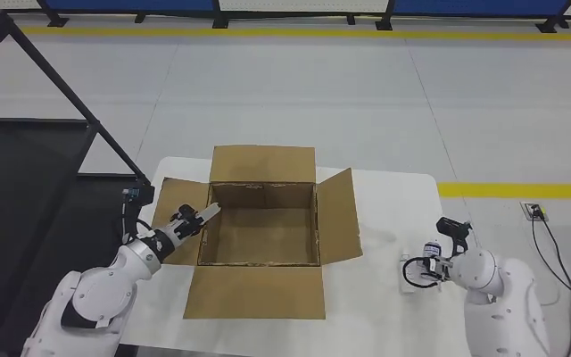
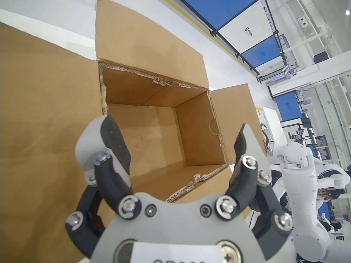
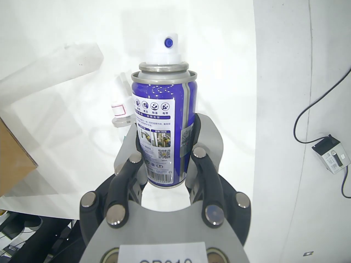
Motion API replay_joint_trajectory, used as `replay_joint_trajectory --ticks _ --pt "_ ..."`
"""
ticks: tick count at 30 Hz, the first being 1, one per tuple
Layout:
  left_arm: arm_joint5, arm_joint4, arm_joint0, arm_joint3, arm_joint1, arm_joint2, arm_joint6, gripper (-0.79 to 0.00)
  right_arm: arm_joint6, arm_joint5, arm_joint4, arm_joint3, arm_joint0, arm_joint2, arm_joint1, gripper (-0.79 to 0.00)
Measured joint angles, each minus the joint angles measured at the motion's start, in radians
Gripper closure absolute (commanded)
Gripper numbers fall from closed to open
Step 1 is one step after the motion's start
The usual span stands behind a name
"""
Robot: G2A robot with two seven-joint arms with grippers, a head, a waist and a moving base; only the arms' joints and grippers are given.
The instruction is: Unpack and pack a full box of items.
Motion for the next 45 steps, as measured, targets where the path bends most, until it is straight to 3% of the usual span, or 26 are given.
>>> replay_joint_trajectory --ticks 1,6,8,37,45 --pt "0.000 0.001 -0.001 0.000 0.000 0.001 -0.001 -0.785 0.006 -0.005 0.002 0.007 0.002 -0.003 0.002 -0.105" --pt "0.002 0.005 -0.005 0.001 -0.001 0.002 -0.004 -0.785 0.013 0.006 -0.012 0.047 0.016 -0.012 0.009 -0.129" --pt "0.002 0.008 -0.006 0.001 -0.001 0.003 -0.005 -0.785 0.013 0.005 -0.011 0.062 0.020 -0.012 0.011 -0.179" --pt "0.002 0.019 -0.005 -0.009 -0.001 -0.005 -0.014 -0.785 -0.023 0.036 0.045 0.145 0.043 -0.026 0.046 -0.348" --pt "0.004 0.017 -0.003 -0.011 -0.002 -0.005 -0.015 -0.785 -0.030 0.042 0.065 0.143 0.034 -0.025 0.055 -0.449"
